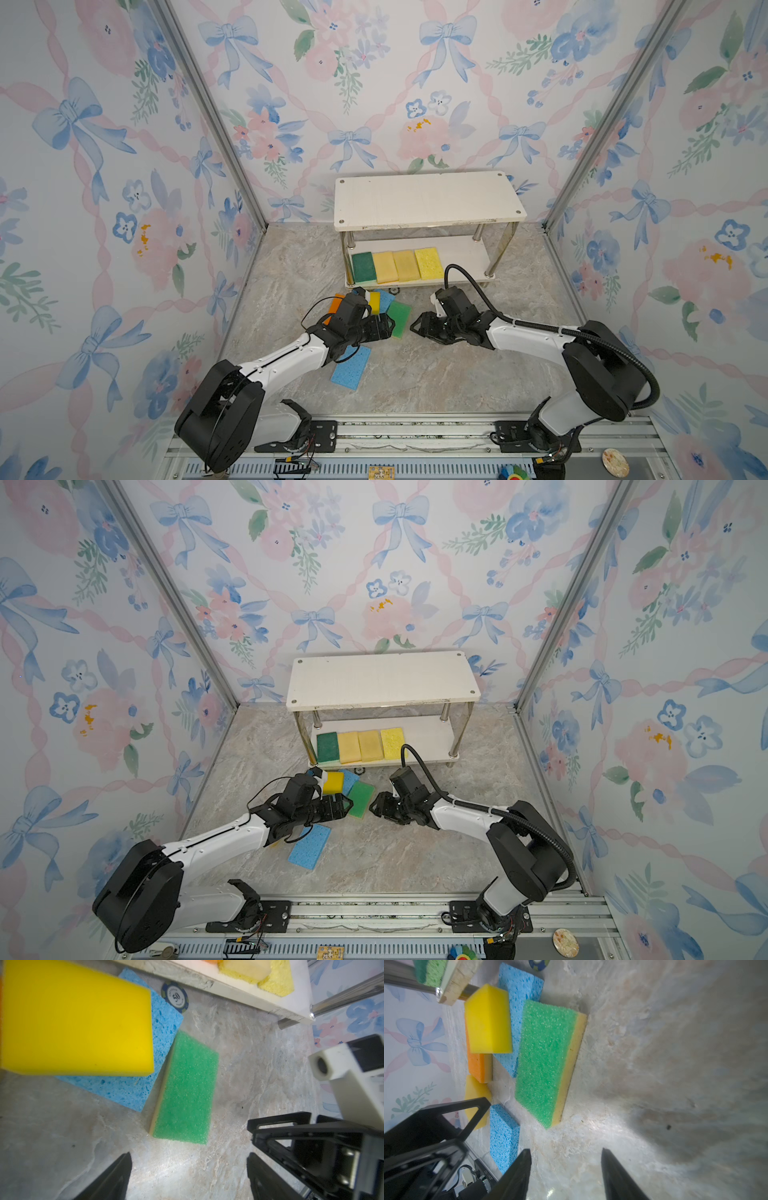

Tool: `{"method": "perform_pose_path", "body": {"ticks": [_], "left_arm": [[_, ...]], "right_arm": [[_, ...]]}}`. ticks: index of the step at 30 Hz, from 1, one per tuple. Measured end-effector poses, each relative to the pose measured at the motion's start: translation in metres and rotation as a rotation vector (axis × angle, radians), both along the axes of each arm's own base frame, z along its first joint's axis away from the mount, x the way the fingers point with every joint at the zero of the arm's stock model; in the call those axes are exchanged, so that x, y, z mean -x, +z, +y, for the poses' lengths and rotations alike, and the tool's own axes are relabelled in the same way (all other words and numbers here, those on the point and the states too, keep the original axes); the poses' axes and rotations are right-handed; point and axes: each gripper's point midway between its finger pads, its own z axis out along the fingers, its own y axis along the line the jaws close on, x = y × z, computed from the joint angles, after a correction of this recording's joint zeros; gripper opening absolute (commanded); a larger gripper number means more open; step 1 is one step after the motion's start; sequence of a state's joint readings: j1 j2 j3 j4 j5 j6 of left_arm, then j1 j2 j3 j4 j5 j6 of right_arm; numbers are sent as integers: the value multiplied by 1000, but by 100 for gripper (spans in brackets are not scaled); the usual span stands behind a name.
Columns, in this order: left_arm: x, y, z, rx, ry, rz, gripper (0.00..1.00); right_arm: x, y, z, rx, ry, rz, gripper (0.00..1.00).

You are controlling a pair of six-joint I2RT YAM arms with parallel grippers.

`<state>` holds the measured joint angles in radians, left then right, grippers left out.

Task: Place and organize the cleaning sponges onto the shelf
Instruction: 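Grasp the green-and-yellow sponge on the table with the right gripper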

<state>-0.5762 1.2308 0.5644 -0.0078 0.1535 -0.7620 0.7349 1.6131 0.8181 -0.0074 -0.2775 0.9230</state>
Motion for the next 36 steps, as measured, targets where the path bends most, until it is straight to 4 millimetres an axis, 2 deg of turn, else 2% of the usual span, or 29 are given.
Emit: {"method": "perform_pose_path", "body": {"ticks": [5,9,14,20,25,29,31,33,36], "left_arm": [[7,23,7,59,1,-67,89],[11,32,16,100,19,-92,89],[12,41,24,143,40,-104,89],[14,43,26,168,33,-99,89],[18,44,25,191,17,-86,90],[23,47,20,235,-27,-64,91],[28,51,15,266,-61,-51,92],[33,53,10,293,-93,-34,98],[42,60,-3,347,-169,0,98]], "right_arm": [[-3,-23,23,26,35,40,51],[-10,-25,36,13,33,37,46],[-17,-27,38,21,8,34,37],[-19,-26,42,32,6,18,11],[-16,-23,36,71,16,0,5],[-4,-5,21,93,37,-26,5],[2,14,11,90,59,-54,4],[7,35,4,78,90,-89,4],[16,62,-10,64,147,-136,4]]}}
